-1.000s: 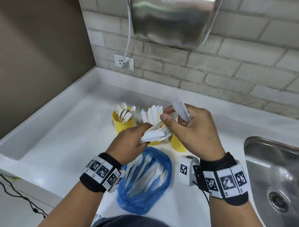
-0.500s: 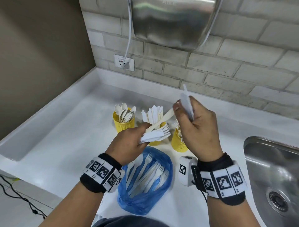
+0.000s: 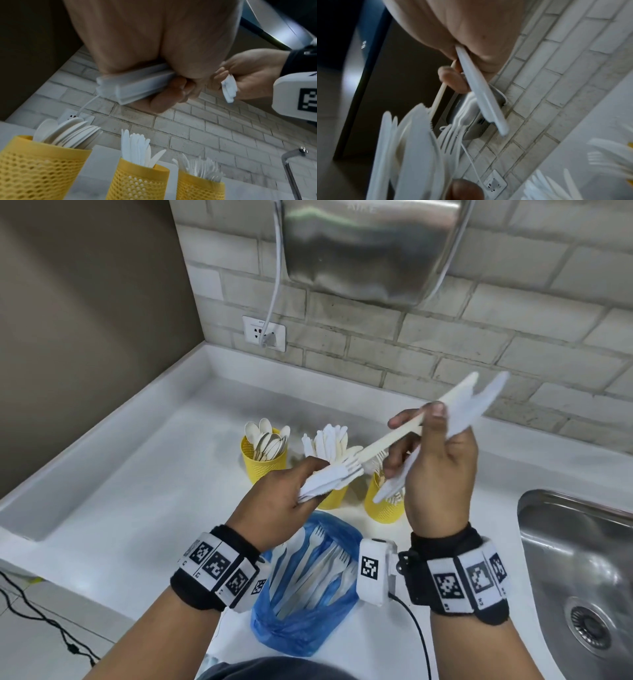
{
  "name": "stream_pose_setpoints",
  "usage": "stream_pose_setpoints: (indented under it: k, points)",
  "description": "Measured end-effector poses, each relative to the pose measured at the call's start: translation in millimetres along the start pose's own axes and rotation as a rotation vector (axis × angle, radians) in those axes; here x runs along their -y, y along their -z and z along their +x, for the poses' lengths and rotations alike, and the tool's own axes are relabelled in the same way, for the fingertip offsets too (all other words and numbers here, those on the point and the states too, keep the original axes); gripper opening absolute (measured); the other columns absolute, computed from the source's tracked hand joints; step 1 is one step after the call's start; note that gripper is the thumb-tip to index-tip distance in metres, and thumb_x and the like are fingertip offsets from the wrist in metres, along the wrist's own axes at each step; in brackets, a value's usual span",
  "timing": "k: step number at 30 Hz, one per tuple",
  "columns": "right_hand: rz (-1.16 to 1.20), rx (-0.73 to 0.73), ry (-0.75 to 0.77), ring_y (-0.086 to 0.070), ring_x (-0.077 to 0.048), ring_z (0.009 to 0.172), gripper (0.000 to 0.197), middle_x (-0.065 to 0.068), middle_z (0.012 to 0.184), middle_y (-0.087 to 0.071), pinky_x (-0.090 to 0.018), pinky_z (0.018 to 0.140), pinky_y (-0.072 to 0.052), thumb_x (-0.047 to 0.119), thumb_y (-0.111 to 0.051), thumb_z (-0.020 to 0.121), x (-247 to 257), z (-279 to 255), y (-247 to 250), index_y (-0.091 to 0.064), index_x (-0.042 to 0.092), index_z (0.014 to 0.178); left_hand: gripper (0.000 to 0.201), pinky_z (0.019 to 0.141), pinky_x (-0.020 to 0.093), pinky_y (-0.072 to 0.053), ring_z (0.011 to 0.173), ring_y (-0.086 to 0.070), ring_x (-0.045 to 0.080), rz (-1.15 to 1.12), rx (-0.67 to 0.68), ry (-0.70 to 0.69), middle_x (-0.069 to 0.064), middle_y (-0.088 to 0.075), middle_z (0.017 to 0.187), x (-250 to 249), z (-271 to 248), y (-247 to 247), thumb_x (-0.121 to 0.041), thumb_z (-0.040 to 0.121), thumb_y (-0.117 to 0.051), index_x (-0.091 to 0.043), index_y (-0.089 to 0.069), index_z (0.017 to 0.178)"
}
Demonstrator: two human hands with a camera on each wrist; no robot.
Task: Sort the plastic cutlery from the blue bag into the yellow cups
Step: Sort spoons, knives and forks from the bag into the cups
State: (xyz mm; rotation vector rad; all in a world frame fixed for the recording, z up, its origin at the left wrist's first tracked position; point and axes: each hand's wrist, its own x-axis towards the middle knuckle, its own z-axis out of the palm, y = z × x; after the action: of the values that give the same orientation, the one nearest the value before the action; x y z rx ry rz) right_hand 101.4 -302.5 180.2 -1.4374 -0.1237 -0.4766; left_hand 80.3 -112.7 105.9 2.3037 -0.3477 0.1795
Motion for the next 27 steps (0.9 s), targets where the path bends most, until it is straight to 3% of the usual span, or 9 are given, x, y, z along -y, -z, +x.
stream_pose_setpoints:
  k: [4,7,9,12,14,17,20,23,27]
  points:
    - [0.234,-0.182,-0.071,-0.066,-0.033,0.062,0.030,-0.018,0.085,-0.073,-0.038,0.061,-0.057,0.027,-0.035,0.112,3.1,8.8,6.7,-0.049,0.006,0.097,0.028,0.076,0.032,-0.052,0.085,-0.065,0.012,-0.206,-0.021,0.071,-0.006,-0.071,0.098,-8.1,-1.0,-1.7,-0.038,0.099,-0.062,-0.031,-0.058,0.125]
    - [0.398,-0.229,-0.125,-0.074,-0.043,0.086,0.024,-0.019,0.083,-0.072,-0.052,0.076,-0.061,0.027,-0.032,0.113,7.6,10.1,10.7,-0.044,0.007,0.108,0.029,0.059,0.034,-0.057,0.061,-0.064,0.012,-0.329,-0.006,0.128,0.003,-0.068,0.090,-16.4,-2.1,-1.8,-0.037,0.098,-0.064,-0.031,-0.057,0.126]
    - [0.422,-0.247,-0.113,-0.073,-0.041,0.073,0.022,-0.019,0.081,-0.068,-0.049,0.066,-0.060,0.028,-0.032,0.113,12.3,8.8,11.9,-0.043,0.009,0.109,0.030,0.063,0.025,-0.055,0.066,-0.066,0.005,-0.399,-0.008,0.127,-0.003,-0.069,0.095,-18.6,-1.8,-3.4,-0.036,0.098,-0.064,-0.034,-0.056,0.126]
    - [0.373,-0.299,-0.039,-0.050,-0.025,0.041,0.020,-0.009,0.067,-0.050,-0.032,0.046,-0.047,0.030,-0.033,0.112,12.3,6.1,13.2,-0.042,0.012,0.109,0.029,0.086,0.008,-0.045,0.106,-0.064,-0.005,-0.484,-0.004,0.109,-0.018,-0.069,0.114,-20.2,0.3,-4.9,-0.035,0.099,-0.059,-0.041,-0.054,0.128]
    - [0.316,-0.298,0.004,-0.036,-0.020,0.039,0.021,-0.005,0.064,-0.041,-0.024,0.044,-0.035,0.032,-0.034,0.112,11.3,3.1,10.7,-0.044,0.014,0.106,0.030,0.077,0.007,-0.047,0.092,-0.066,-0.008,-0.563,0.022,0.126,-0.023,-0.070,0.103,-21.4,2.0,-6.2,-0.032,0.102,-0.055,-0.035,-0.054,0.132]
    - [0.231,-0.236,0.017,-0.032,-0.018,0.043,0.022,-0.001,0.062,-0.037,-0.022,0.043,-0.029,0.035,-0.036,0.111,11.2,-2.8,3.7,-0.045,0.016,0.105,0.029,0.051,0.014,-0.039,0.050,-0.047,0.002,-0.625,0.066,0.146,-0.017,-0.055,0.070,-21.8,2.2,-8.0,-0.034,0.104,-0.051,-0.029,-0.053,0.133]
    - [0.154,-0.110,0.004,-0.035,-0.015,0.046,0.022,0.004,0.059,-0.040,-0.023,0.047,-0.033,0.039,-0.044,0.107,4.9,-7.2,-1.0,-0.052,0.021,0.099,0.029,0.045,0.026,-0.033,0.048,-0.033,0.013,-0.665,0.103,0.182,0.004,-0.038,0.067,-20.2,2.9,-8.7,-0.042,0.103,-0.050,-0.035,-0.050,0.131]
    - [-0.084,0.054,0.032,-0.050,-0.015,0.055,0.019,0.006,0.062,-0.055,-0.027,0.058,-0.044,0.039,-0.066,0.098,-1.9,-11.4,-4.5,-0.062,0.024,0.086,0.031,0.046,0.027,-0.033,0.047,-0.033,0.012,-0.680,0.104,0.193,0.004,-0.036,0.066,-19.4,2.5,-9.8,-0.043,0.103,-0.049,-0.038,-0.048,0.133]
    - [-0.282,0.225,0.020,-0.052,-0.036,0.056,0.018,-0.021,0.064,-0.059,-0.039,0.053,-0.047,0.029,-0.076,0.092,-6.1,-17.9,-10.5,-0.068,0.015,0.083,0.035,0.048,0.028,-0.039,0.048,-0.040,0.007,-0.644,0.081,0.143,0.011,-0.055,0.077,-17.5,4.5,-8.1,-0.041,0.106,-0.048,-0.039,-0.045,0.141]
